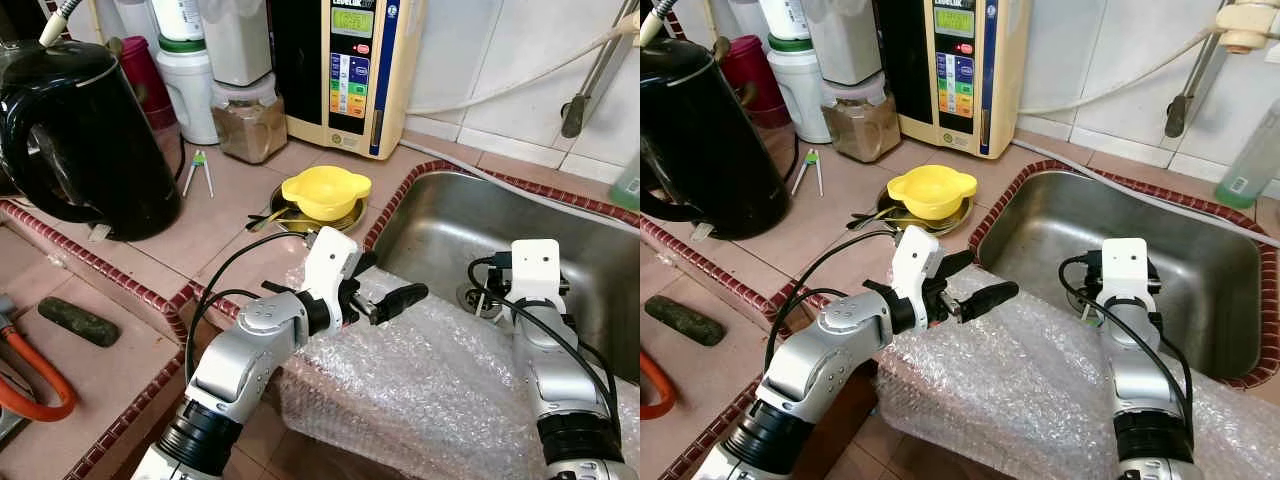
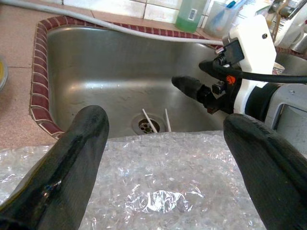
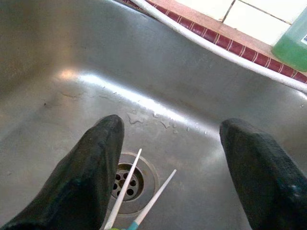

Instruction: Kitchen organization

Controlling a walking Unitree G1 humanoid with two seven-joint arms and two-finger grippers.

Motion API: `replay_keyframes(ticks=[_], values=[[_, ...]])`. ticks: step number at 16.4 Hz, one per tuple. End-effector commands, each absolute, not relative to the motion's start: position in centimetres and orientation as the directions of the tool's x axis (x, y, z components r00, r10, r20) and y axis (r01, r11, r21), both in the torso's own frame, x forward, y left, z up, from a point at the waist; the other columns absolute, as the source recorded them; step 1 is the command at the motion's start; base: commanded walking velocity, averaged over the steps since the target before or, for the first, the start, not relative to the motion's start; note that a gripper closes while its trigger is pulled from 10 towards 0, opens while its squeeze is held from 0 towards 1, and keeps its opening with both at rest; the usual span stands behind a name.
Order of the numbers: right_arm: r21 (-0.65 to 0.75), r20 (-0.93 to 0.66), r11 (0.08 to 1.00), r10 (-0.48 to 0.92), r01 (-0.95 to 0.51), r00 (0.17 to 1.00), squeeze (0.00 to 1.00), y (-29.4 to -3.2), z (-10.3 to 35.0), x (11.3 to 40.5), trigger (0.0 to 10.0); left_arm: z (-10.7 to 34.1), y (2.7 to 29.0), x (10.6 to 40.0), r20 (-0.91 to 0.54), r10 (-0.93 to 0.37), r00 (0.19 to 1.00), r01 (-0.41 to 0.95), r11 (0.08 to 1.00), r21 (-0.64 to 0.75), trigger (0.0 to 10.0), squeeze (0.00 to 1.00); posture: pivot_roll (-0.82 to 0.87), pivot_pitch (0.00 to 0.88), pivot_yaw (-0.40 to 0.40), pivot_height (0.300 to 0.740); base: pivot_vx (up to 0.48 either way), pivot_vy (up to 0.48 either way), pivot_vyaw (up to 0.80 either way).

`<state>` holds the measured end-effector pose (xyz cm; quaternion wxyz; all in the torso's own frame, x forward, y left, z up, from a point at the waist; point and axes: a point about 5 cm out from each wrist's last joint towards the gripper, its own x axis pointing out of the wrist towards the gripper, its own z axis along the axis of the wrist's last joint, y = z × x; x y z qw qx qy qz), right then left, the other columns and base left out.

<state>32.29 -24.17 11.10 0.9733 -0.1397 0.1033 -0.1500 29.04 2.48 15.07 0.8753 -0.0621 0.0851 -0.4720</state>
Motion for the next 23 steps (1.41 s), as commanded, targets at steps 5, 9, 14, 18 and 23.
replay_keyframes(ticks=[5,9,14,18,23], values=[[-0.222,0.088,0.975,0.006,0.014,0.996,1.0,-17.9,13.8,26.6,10.0,17.5,7.8,35.8,0.039,-0.447,0.893,0.449,0.885,-0.123,10.0,1.0,-0.17,0.054,0.071,0.74,0.0,0.0,0.0],[-0.239,0.129,0.97,-0.016,0.047,0.991,0.67,-18.2,14.9,26.8,10.0,17.6,6.9,35.4,0.064,-0.478,0.876,0.482,0.866,-0.134,10.0,1.0,-0.17,0.054,0.071,0.74,0.0,0.0,0.0],[-0.18,0.184,0.983,0.056,-0.022,0.981,0.19,-17.0,16.6,26.2,10.0,18.2,8.4,36.9,0.106,-0.345,0.932,0.358,0.924,-0.133,10.0,1.0,-0.15,0.061,0.064,0.74,0.0,0.0,0.0],[-0.135,0.193,0.991,0.029,-0.003,0.981,0.0,-17.3,17.6,25.7,10.0,18.3,11.1,36.6,0.115,-0.259,0.959,0.268,0.961,-0.074,10.0,1.0,-0.13,0.091,0.059,0.74,0.0,0.0,0.0],[-0.151,0.183,0.988,0.015,0.013,0.983,0.0,-19.2,18.9,26.0,10.0,17.8,13.4,35.2,0.074,-0.314,0.946,0.312,0.949,0.048,10.0,0.58,-0.08,0.098,0.033,0.74,0.0,0.0,0.0]])
